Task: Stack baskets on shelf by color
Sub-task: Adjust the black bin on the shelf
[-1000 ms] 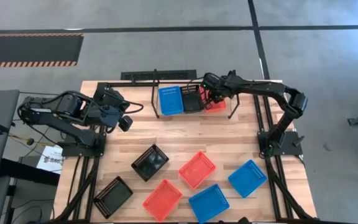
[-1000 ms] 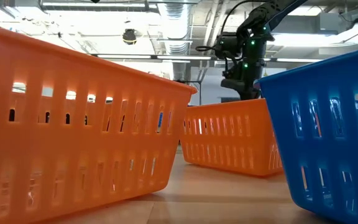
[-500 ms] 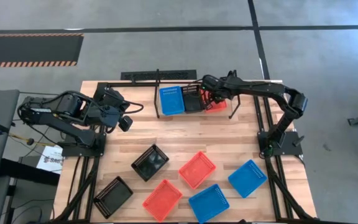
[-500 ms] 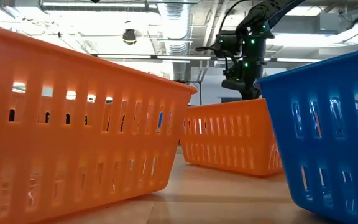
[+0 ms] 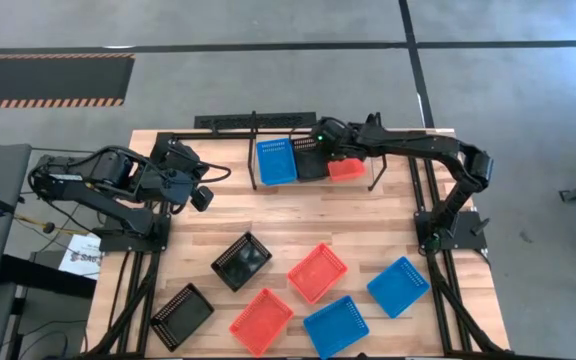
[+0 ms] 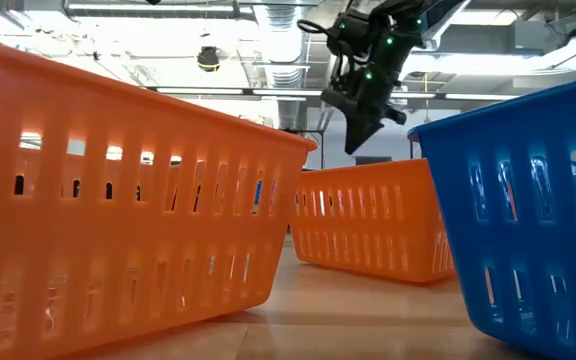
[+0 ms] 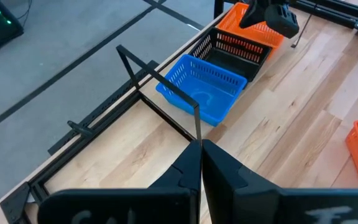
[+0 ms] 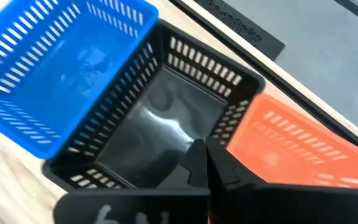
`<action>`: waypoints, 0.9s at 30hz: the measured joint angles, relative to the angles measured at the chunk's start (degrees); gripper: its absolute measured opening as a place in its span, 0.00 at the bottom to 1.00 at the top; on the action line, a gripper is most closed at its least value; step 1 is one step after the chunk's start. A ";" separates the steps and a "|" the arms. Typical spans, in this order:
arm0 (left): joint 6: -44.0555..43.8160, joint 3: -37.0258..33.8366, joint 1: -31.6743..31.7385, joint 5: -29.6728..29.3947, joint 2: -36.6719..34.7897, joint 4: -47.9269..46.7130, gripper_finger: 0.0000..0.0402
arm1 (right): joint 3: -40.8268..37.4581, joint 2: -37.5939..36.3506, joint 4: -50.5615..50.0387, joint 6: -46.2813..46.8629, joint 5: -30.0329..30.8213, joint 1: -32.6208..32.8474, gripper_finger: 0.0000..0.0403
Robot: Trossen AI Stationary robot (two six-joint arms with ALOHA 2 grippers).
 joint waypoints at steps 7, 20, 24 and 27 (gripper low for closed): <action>0.00 0.00 0.01 0.02 0.00 -0.02 0.00 | 0.02 4.45 -0.34 0.03 -5.15 -0.62 0.00; -0.40 0.01 0.01 0.46 -0.01 -0.01 0.00 | -0.03 8.50 -0.53 -1.43 -5.67 -1.70 0.00; -0.57 0.00 0.01 0.46 -0.01 0.00 0.00 | -0.03 8.50 -1.15 -1.47 -5.49 -3.02 0.00; -1.08 0.00 -0.01 0.48 -0.02 0.00 0.00 | -0.03 8.50 -2.37 -1.47 -5.30 -3.50 0.00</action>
